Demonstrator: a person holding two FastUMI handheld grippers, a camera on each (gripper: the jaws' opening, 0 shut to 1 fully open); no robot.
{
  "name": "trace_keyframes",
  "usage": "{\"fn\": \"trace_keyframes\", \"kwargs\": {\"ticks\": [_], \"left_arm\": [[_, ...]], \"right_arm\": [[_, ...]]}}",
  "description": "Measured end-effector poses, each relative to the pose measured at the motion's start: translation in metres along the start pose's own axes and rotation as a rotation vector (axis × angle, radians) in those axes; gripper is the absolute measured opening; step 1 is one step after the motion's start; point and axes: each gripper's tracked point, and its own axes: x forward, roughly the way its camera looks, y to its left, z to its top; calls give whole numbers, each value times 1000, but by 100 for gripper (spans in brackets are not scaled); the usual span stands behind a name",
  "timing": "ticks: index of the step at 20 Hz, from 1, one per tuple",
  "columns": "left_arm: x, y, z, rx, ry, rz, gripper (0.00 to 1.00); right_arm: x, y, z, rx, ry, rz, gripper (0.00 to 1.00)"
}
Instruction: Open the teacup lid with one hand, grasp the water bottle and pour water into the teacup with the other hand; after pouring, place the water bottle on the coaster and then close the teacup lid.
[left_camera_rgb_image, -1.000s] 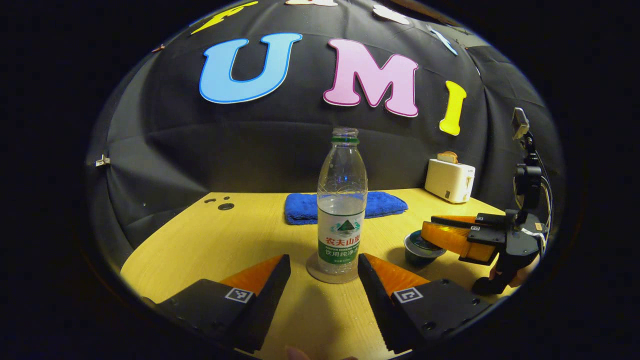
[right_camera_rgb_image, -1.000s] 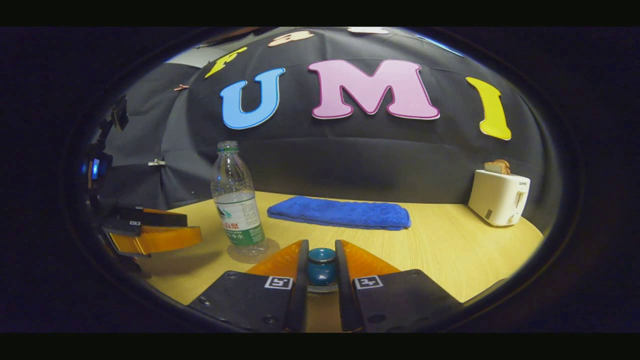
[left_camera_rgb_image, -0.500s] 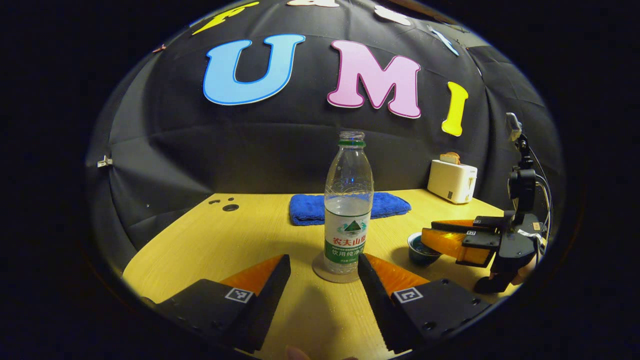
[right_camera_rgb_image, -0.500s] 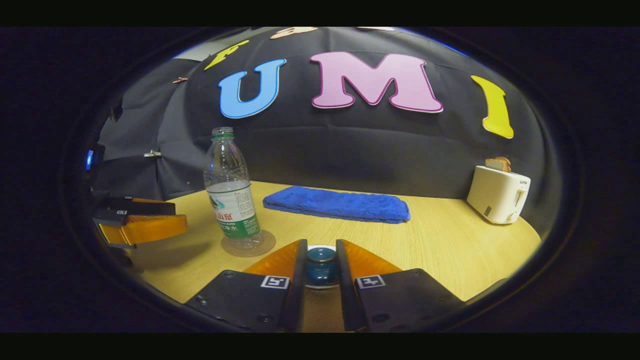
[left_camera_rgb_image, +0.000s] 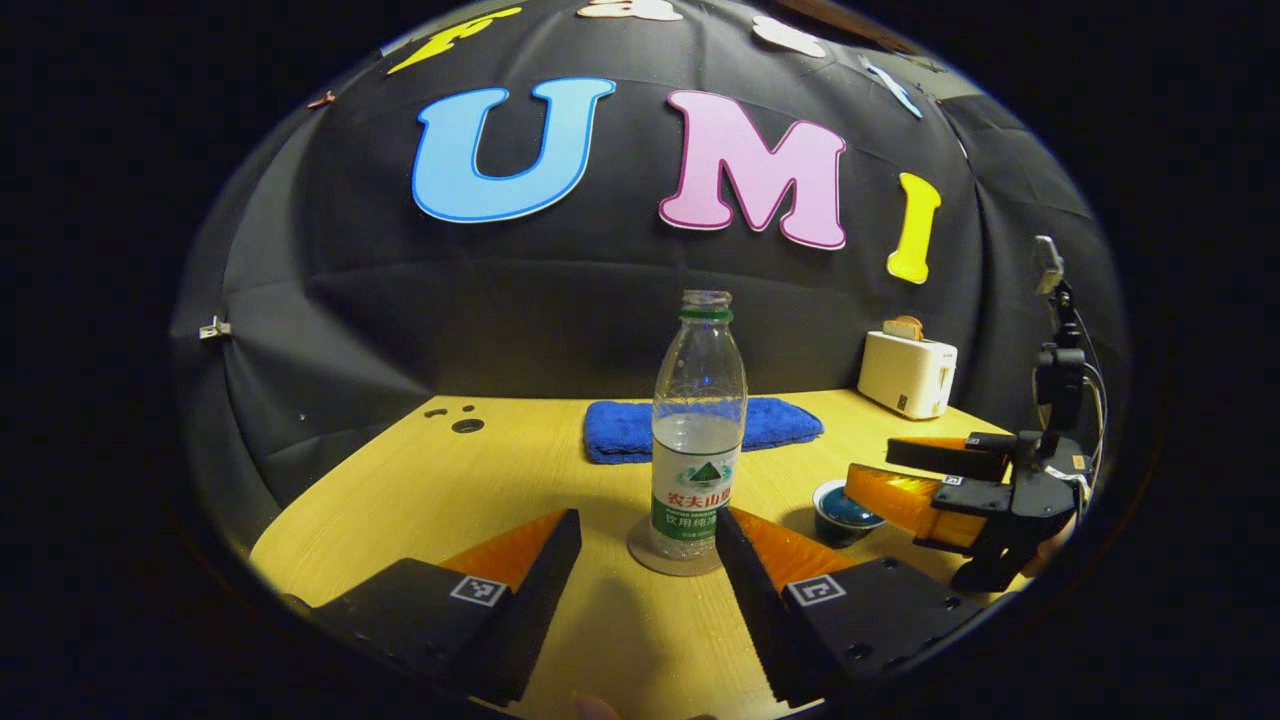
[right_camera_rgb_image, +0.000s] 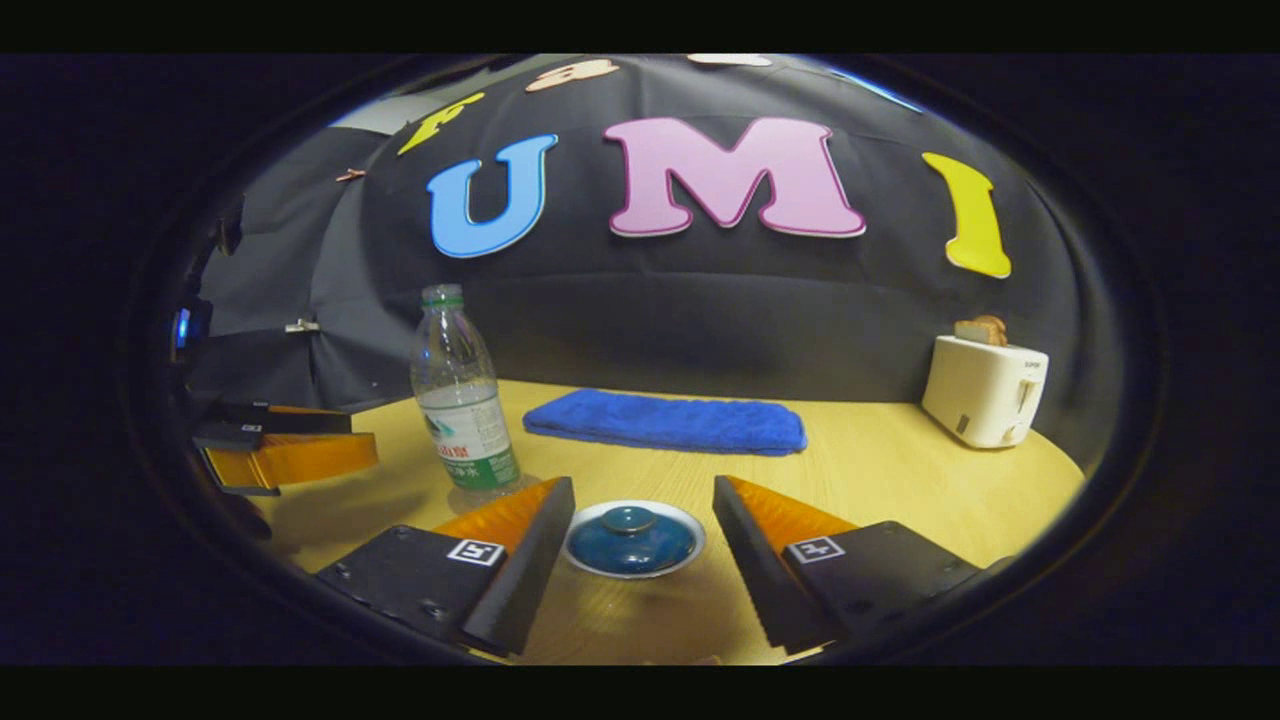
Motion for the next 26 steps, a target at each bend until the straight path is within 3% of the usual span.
{"fn": "trace_keyframes", "kwargs": {"ticks": [1, 2, 9, 16, 20, 26], "left_arm": [[-4, -1, 7, -12, -2, 10, 86], [-9, -1, 15, -21, -4, 19, 86], [-57, -25, 109, 14, -48, 40, 86], [-92, -47, 197, -17, -119, 21, 86], [-113, -57, 229, 19, -164, 12, 86], [-136, -65, 236, -7, -164, 24, 86]], "right_arm": [[-7, -2, 12, -5, -17, -10, 93], [-13, -3, 25, -7, -23, -20, 94], [-70, -1, 131, 11, -32, -25, 95], [-126, -22, 242, -41, -124, -71, 95], [-159, -30, 277, -69, -169, -82, 95], [-194, -42, 286, -64, -173, -92, 98]]}}
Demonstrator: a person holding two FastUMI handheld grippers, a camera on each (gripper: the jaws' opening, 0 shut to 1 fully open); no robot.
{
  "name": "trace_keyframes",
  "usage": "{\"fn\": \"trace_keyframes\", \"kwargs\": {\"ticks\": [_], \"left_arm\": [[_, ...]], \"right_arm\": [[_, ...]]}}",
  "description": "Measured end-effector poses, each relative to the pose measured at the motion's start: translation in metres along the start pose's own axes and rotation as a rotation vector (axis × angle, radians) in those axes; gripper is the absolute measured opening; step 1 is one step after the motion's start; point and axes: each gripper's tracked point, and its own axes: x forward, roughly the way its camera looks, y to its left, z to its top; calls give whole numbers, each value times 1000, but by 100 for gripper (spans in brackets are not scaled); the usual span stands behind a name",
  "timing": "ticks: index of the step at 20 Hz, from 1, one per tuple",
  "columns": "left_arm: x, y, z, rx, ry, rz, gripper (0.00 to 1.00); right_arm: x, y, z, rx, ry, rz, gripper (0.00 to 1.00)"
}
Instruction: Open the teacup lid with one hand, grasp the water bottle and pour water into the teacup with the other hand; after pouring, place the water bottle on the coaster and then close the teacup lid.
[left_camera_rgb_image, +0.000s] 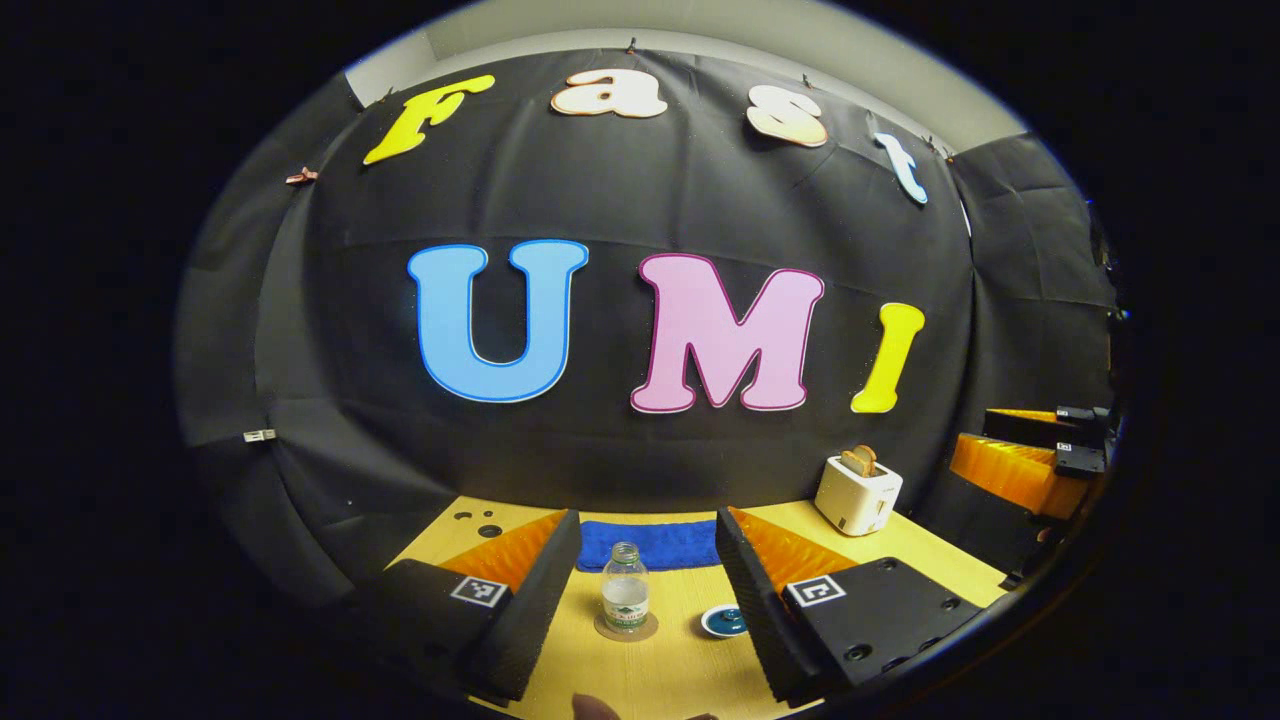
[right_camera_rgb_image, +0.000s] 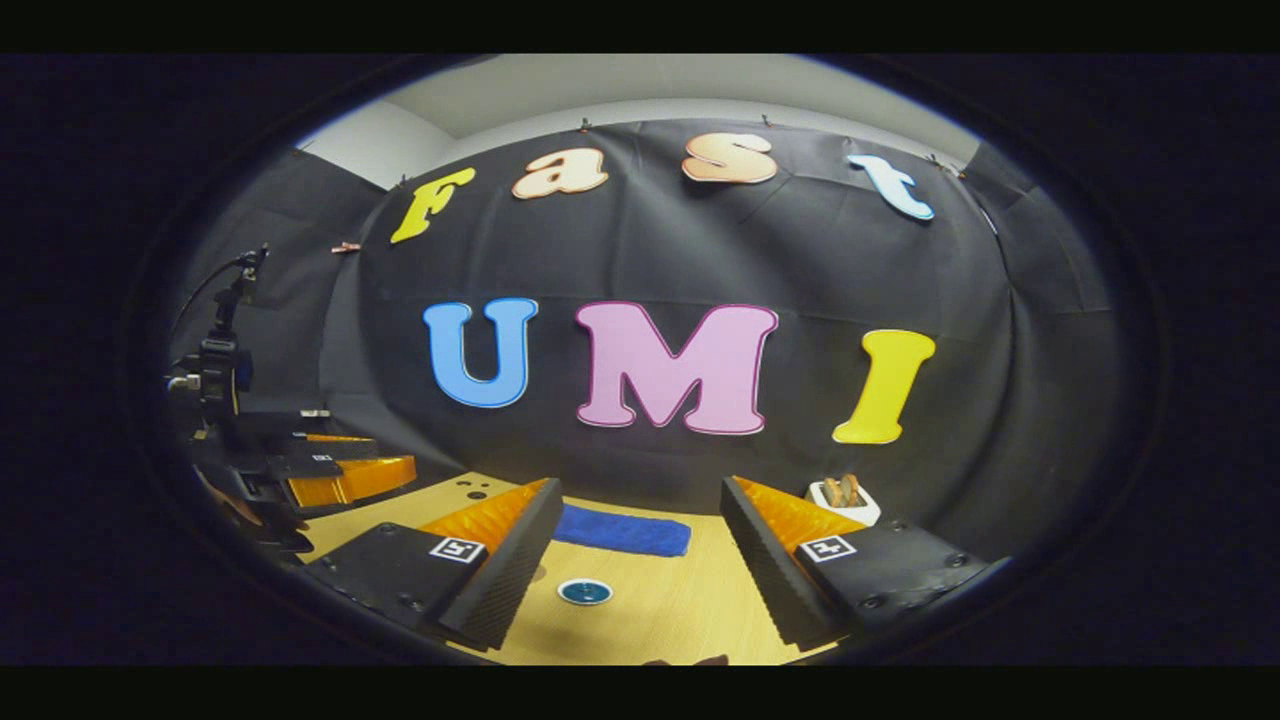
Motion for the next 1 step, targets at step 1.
{"fn": "trace_keyframes", "kwargs": {"ticks": [1], "left_arm": [[-3, -2, 1, 3, -3, 1, 86]], "right_arm": [[-4, -1, 1, -3, -2, 1, 98]]}}
